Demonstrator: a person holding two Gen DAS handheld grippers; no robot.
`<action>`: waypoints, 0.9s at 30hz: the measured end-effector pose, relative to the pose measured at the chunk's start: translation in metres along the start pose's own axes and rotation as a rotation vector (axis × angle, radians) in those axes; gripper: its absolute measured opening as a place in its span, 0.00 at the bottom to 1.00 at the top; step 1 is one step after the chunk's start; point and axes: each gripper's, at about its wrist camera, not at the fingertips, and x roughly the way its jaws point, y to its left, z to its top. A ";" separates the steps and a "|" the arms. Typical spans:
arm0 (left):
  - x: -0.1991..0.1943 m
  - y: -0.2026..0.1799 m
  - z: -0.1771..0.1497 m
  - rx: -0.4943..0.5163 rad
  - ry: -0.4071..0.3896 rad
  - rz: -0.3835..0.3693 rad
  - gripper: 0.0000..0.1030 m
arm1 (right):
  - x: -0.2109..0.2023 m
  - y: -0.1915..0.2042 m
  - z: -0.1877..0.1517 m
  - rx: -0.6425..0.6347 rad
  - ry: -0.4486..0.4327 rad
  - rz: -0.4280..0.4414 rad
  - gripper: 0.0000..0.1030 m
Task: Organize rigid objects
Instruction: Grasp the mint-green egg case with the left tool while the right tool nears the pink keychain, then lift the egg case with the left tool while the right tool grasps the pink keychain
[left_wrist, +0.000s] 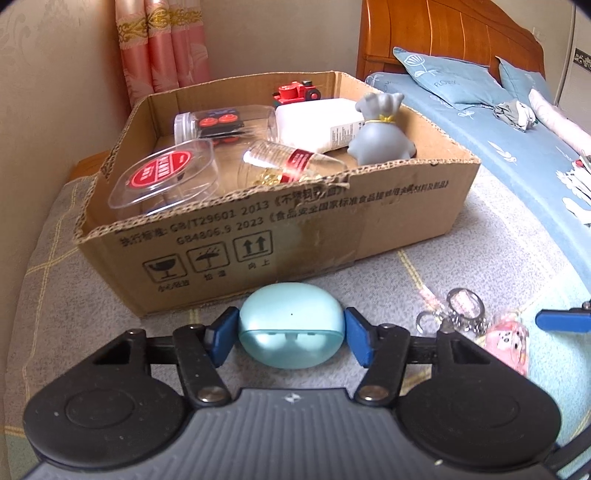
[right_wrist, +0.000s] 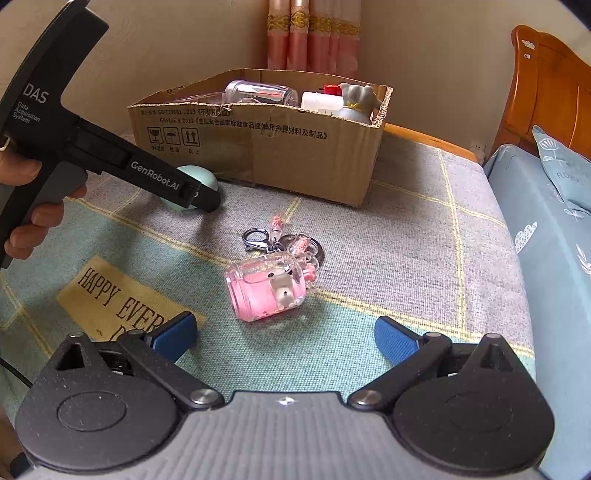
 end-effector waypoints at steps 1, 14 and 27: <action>-0.002 0.001 -0.002 0.001 0.000 0.002 0.59 | 0.000 0.000 0.000 -0.001 -0.001 0.001 1.00; -0.030 0.022 -0.033 -0.030 0.033 0.027 0.59 | 0.015 0.004 0.017 -0.155 0.005 0.145 1.00; -0.032 0.024 -0.037 -0.018 0.028 0.046 0.63 | 0.017 -0.003 0.033 -0.260 0.052 0.224 0.79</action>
